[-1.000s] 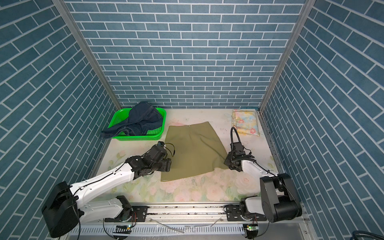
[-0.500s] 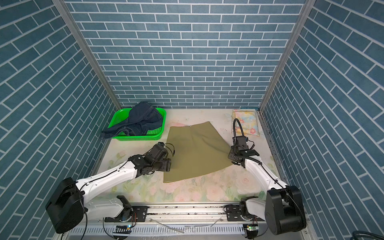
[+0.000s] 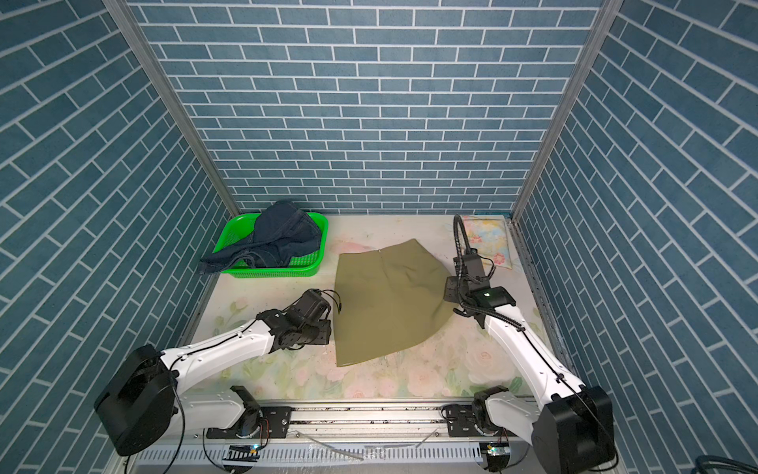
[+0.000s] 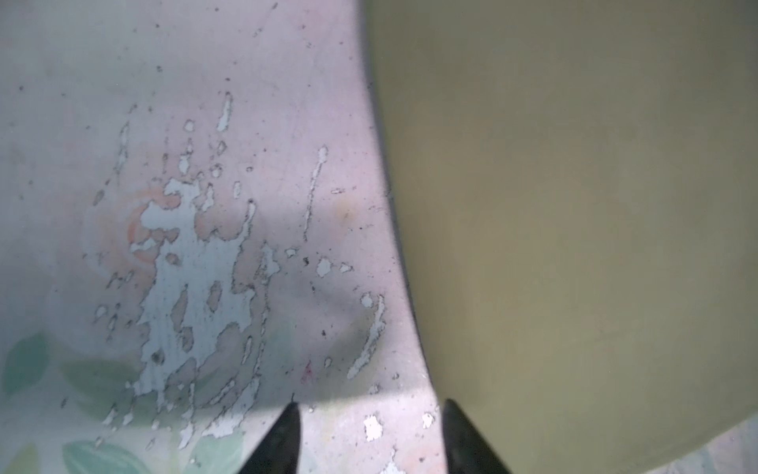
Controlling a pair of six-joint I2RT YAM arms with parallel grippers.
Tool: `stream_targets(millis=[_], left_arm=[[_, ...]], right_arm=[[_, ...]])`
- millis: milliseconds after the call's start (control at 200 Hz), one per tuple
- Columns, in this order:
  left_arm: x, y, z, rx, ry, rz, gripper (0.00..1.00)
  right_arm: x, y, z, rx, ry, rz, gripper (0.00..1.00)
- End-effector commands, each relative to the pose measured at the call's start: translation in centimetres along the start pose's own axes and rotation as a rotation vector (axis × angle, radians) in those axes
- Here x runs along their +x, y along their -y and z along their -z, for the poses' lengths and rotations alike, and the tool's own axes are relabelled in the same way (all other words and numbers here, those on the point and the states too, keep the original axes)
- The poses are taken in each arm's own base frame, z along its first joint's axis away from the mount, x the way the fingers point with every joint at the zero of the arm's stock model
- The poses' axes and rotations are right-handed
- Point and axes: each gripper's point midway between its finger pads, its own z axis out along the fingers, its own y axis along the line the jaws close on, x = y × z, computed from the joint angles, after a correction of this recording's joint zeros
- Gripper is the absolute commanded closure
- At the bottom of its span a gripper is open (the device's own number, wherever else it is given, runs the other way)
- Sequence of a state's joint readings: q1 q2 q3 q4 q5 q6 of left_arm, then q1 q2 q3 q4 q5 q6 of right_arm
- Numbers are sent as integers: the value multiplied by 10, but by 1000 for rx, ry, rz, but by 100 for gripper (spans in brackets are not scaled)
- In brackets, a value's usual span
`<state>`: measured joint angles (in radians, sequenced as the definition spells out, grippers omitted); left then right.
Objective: Fold and stack the skirts
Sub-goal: 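Fold the skirt's side with the right gripper toward the left gripper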
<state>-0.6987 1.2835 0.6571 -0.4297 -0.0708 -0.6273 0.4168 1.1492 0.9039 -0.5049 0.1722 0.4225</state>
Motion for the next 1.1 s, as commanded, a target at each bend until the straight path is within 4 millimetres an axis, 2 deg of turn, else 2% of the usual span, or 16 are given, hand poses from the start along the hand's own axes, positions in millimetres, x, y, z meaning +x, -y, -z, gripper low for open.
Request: stream_targets(millis=[0,285,455,635,730,845,920,1000,1040,1095], left_arm=[[2,0,1,16,3,9,70],[11,-8,-2,8,-2,34,88],[15,-15,-4,14,9,75,100],[17,-21,-1,20,35,104,100],[18,-24,0,25,47,119,100],[21,-26,1,30,55,129,100],[24,-29,1,24,57,133,100],[25,-30,1,30,61,139,100],[25,-29,1,34,63,141,100],[25,-28,0,41,60,141,100]], right_arm=[[-16,-39,10,-69,31,99,100],[-3,-143,14,-238,27,250,100],[22,-205,24,-331,19,337,100],[65,-261,37,-408,4,432,100],[93,-278,32,-424,-37,475,100],[116,-292,27,-456,-90,473,100],[121,-294,26,-461,-108,470,100],[114,-289,30,-453,-89,463,100],[107,-284,33,-452,-72,450,90],[99,-277,37,-464,-53,426,69]])
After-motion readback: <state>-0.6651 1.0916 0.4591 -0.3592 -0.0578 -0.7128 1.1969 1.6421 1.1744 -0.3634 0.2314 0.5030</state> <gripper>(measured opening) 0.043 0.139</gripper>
